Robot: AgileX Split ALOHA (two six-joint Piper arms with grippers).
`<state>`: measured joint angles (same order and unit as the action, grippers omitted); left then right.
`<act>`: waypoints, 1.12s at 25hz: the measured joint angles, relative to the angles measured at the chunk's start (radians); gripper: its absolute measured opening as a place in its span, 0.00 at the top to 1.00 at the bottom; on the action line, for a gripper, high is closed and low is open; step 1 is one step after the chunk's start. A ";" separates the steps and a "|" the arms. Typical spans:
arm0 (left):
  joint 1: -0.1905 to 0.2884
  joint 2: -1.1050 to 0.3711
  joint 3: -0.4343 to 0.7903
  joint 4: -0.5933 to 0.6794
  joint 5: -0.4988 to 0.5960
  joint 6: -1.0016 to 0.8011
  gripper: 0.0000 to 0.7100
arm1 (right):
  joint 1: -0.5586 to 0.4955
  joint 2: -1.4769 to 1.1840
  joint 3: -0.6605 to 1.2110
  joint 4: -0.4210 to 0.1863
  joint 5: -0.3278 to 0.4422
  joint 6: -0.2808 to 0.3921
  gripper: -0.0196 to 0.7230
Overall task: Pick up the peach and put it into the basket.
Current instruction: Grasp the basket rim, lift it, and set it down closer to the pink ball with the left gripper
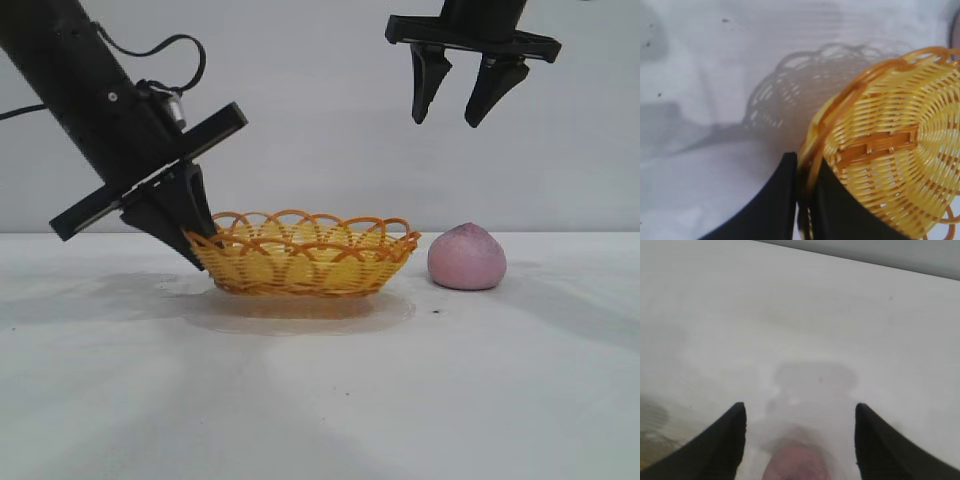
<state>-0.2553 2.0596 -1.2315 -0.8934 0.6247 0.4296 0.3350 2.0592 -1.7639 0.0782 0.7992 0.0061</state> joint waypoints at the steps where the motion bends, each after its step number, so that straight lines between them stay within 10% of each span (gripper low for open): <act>1: 0.000 -0.001 0.011 -0.003 -0.006 0.000 1.00 | 0.000 0.000 0.000 0.000 0.000 0.000 0.37; 6: 0.000 -0.001 0.031 -0.005 -0.011 0.000 0.93 | 0.000 0.000 0.000 0.000 0.000 0.000 0.37; 12: 0.015 -0.002 0.031 -0.005 0.007 0.002 0.50 | 0.000 0.000 0.000 0.000 0.000 0.000 0.37; 21: 0.105 -0.133 0.031 0.029 0.057 0.024 0.46 | 0.000 0.000 0.000 0.000 0.002 0.000 0.37; 28: 0.184 -0.205 0.018 0.549 0.024 -0.201 0.46 | 0.000 0.000 0.000 0.000 0.002 0.000 0.37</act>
<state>-0.0712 1.8544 -1.2133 -0.3448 0.6490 0.2291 0.3350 2.0592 -1.7639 0.0787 0.8015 0.0061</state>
